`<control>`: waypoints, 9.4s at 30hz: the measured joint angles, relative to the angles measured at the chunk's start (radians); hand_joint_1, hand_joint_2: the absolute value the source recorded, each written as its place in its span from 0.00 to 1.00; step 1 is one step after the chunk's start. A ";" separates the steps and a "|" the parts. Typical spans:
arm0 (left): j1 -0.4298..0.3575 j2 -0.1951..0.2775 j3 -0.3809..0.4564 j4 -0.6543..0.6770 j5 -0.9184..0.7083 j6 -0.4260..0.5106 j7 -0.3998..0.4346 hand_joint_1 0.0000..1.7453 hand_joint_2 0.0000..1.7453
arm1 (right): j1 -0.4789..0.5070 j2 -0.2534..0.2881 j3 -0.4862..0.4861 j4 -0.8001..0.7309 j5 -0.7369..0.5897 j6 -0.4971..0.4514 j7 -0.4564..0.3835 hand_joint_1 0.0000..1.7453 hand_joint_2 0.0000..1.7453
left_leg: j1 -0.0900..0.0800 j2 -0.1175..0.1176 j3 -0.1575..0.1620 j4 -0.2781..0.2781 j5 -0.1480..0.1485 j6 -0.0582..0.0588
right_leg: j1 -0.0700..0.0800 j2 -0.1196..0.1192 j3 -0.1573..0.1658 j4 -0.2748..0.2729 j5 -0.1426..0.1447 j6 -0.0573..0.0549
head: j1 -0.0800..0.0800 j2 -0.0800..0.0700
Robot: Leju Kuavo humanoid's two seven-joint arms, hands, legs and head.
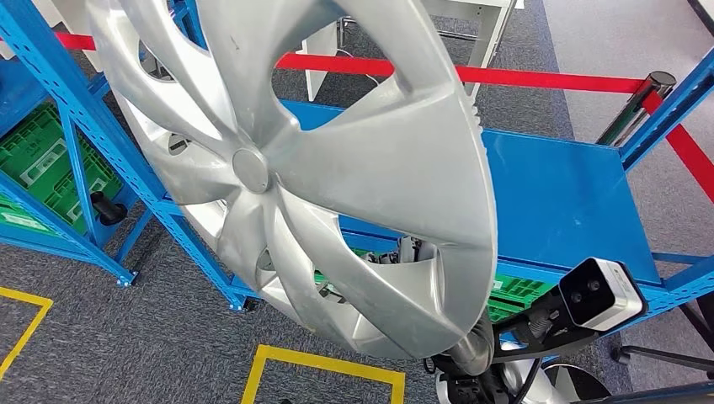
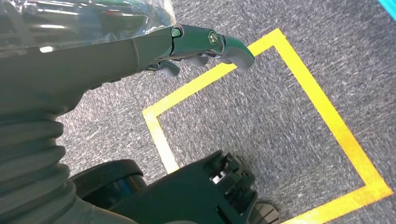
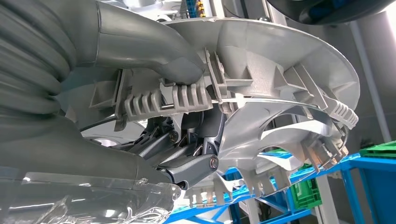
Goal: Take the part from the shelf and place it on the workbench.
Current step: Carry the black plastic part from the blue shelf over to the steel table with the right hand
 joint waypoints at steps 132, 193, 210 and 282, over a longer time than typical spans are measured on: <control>-0.001 -0.006 0.009 -0.005 0.084 0.018 -0.041 0.00 1.00 | 0.121 -0.102 -0.098 -0.044 0.183 -0.314 0.090 1.00 1.00 | 0.005 0.019 0.038 -0.019 -0.009 0.015 | -0.007 -0.004 -0.144 0.252 -0.104 0.021 | 0.004 0.000; 0.002 -0.006 0.010 -0.010 0.101 0.023 -0.041 0.00 1.00 | 0.133 -0.104 -0.109 -0.045 0.169 -0.327 0.090 1.00 1.00 | -0.002 0.024 0.055 -0.032 -0.008 0.011 | -0.007 -0.007 -0.136 0.217 -0.089 0.021 | 0.002 0.000; 0.004 -0.006 0.010 -0.010 0.101 0.023 -0.041 0.00 1.00 | 0.138 -0.103 -0.110 -0.045 0.166 -0.331 0.090 1.00 1.00 | 0.003 0.020 -0.087 0.261 -0.144 -0.053 | -0.006 -0.009 -0.019 0.014 0.012 -0.040 | -0.009 0.000; 0.011 -0.006 0.010 -0.011 0.113 0.029 -0.023 0.00 1.00 | 0.166 -0.104 -0.116 -0.042 0.165 -0.358 0.104 1.00 1.00 | 0.003 0.014 0.090 -0.033 -0.036 -0.025 | -0.007 -0.019 -0.042 0.007 0.047 -0.001 | -0.004 0.000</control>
